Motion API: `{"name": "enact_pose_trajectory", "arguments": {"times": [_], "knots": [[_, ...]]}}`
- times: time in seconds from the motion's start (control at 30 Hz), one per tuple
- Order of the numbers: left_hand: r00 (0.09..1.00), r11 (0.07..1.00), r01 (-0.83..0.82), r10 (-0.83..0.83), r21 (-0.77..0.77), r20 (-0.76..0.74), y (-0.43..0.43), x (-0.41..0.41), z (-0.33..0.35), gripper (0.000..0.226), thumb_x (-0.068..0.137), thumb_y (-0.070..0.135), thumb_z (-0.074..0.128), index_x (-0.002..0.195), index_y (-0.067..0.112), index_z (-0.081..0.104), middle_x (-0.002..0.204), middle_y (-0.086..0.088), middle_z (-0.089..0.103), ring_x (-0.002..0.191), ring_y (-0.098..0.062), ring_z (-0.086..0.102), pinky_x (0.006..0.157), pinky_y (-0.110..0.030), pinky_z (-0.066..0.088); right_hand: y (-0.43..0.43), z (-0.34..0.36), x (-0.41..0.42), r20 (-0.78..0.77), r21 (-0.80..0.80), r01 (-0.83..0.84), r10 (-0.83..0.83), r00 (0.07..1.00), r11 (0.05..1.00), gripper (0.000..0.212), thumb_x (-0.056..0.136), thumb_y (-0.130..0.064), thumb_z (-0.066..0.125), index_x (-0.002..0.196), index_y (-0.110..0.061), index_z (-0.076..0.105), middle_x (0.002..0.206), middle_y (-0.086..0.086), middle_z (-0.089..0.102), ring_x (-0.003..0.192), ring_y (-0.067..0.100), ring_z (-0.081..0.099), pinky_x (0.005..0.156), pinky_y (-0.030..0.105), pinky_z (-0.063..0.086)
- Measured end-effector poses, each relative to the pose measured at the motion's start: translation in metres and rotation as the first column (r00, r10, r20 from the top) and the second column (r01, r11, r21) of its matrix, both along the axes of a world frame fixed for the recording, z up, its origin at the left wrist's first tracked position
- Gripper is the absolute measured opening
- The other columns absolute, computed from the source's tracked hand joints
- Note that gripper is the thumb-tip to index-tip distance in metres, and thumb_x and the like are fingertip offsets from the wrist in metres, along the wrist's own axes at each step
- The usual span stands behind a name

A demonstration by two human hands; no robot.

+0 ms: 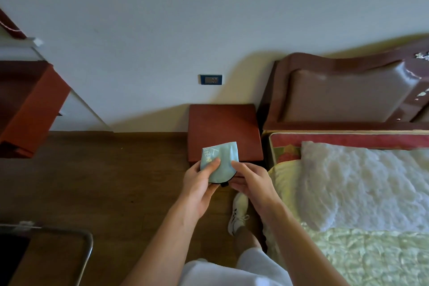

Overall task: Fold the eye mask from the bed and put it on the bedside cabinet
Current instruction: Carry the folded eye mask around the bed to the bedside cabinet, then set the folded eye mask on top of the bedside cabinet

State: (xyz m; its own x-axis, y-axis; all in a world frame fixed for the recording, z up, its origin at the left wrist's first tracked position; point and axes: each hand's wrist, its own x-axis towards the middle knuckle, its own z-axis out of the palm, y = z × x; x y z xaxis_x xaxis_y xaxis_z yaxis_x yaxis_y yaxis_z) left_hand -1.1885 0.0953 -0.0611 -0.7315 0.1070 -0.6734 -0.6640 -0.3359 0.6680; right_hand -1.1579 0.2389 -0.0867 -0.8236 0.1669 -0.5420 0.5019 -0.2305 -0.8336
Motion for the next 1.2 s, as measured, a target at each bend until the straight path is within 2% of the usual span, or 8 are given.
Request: {"name": "enact_pose_trajectory", "arguments": {"times": [0.17, 0.3, 0.4, 0.57, 0.83, 1.03, 1.13, 1.2], "knots": [[0.997, 0.997, -0.079, 0.079, -0.01, 0.022, 0.028, -0.079, -0.008, 0.019, 0.085, 0.016, 0.073, 0.103, 0.018, 0.067, 0.11, -0.011, 0.072, 0.103, -0.026, 0.068, 0.079, -0.035, 0.057, 0.028, -0.009, -0.087, 0.005, 0.012, -0.052, 0.052, 0.999, 0.999, 0.034, 0.09, -0.038, 0.071, 0.11, -0.011, 0.075, 0.103, 0.01, 0.08, 0.097, 0.022, 0.077, 0.086, 0.036, 0.063], [0.991, 0.992, -0.129, 0.129, 0.006, 0.034, 0.064, -0.15, -0.007, 0.023, 0.088, 0.011, 0.07, 0.111, 0.01, 0.067, 0.109, -0.014, 0.073, 0.099, -0.025, 0.07, 0.07, -0.03, 0.057, 0.067, -0.005, -0.166, -0.019, 0.118, -0.093, 0.096, 0.995, 0.989, 0.029, 0.091, -0.037, 0.071, 0.106, -0.013, 0.076, 0.097, 0.004, 0.081, 0.093, 0.017, 0.077, 0.083, 0.033, 0.063], [0.988, 0.988, -0.152, 0.152, 0.021, 0.028, 0.086, -0.191, -0.006, 0.013, 0.089, 0.009, 0.068, 0.101, 0.012, 0.066, 0.11, -0.016, 0.07, 0.101, -0.027, 0.068, 0.077, -0.034, 0.057, 0.09, -0.003, -0.211, -0.012, 0.118, -0.106, 0.108, 0.994, 0.987, 0.024, 0.091, -0.035, 0.071, 0.103, -0.015, 0.076, 0.097, 0.003, 0.08, 0.093, 0.014, 0.077, 0.084, 0.034, 0.063], [0.985, 0.985, -0.171, 0.171, 0.037, 0.018, 0.118, -0.253, -0.009, 0.017, 0.089, 0.008, 0.068, 0.105, 0.012, 0.064, 0.116, -0.018, 0.068, 0.108, -0.03, 0.066, 0.088, -0.041, 0.056, 0.122, -0.006, -0.278, 0.019, 0.114, -0.117, 0.115, 0.993, 0.987, 0.023, 0.091, -0.032, 0.072, 0.104, -0.014, 0.075, 0.096, 0.004, 0.08, 0.091, 0.015, 0.077, 0.081, 0.031, 0.063], [0.982, 0.983, -0.183, 0.183, 0.015, 0.041, 0.131, -0.3, -0.022, 0.017, 0.089, 0.008, 0.067, 0.104, 0.014, 0.064, 0.114, -0.017, 0.067, 0.108, -0.03, 0.065, 0.088, -0.042, 0.056, 0.134, -0.022, -0.322, 0.076, 0.071, -0.134, 0.129, 0.989, 0.988, 0.023, 0.09, -0.03, 0.072, 0.105, -0.014, 0.074, 0.098, 0.007, 0.08, 0.093, 0.019, 0.077, 0.077, 0.03, 0.061], [0.982, 0.986, -0.168, 0.168, -0.009, 0.087, 0.13, -0.318, -0.039, 0.04, 0.088, 0.006, 0.068, 0.126, 0.007, 0.058, 0.121, -0.018, 0.065, 0.113, -0.032, 0.063, 0.098, -0.048, 0.053, 0.135, -0.029, -0.333, 0.104, 0.104, -0.115, 0.104, 0.989, 0.988, 0.027, 0.09, -0.032, 0.071, 0.109, -0.013, 0.074, 0.102, 0.008, 0.079, 0.096, 0.021, 0.077, 0.083, 0.035, 0.063], [0.984, 0.989, -0.15, 0.151, -0.015, 0.091, 0.127, -0.325, -0.048, 0.035, 0.087, 0.005, 0.068, 0.122, 0.008, 0.061, 0.12, -0.018, 0.066, 0.113, -0.032, 0.064, 0.096, -0.047, 0.054, 0.133, -0.038, -0.335, 0.123, 0.113, -0.121, 0.107, 0.987, 0.986, 0.029, 0.088, -0.033, 0.072, 0.109, -0.013, 0.074, 0.101, 0.008, 0.08, 0.095, 0.02, 0.077, 0.084, 0.035, 0.064], [0.987, 0.991, -0.13, 0.132, -0.029, 0.093, 0.126, -0.329, -0.056, 0.027, 0.088, 0.005, 0.067, 0.113, 0.012, 0.064, 0.119, -0.017, 0.067, 0.112, -0.031, 0.064, 0.096, -0.047, 0.055, 0.131, -0.045, -0.338, 0.132, 0.159, -0.142, 0.122, 0.984, 0.977, 0.04, 0.083, -0.04, 0.072, 0.113, -0.013, 0.074, 0.101, 0.005, 0.08, 0.091, 0.016, 0.078, 0.085, 0.036, 0.064]]}}
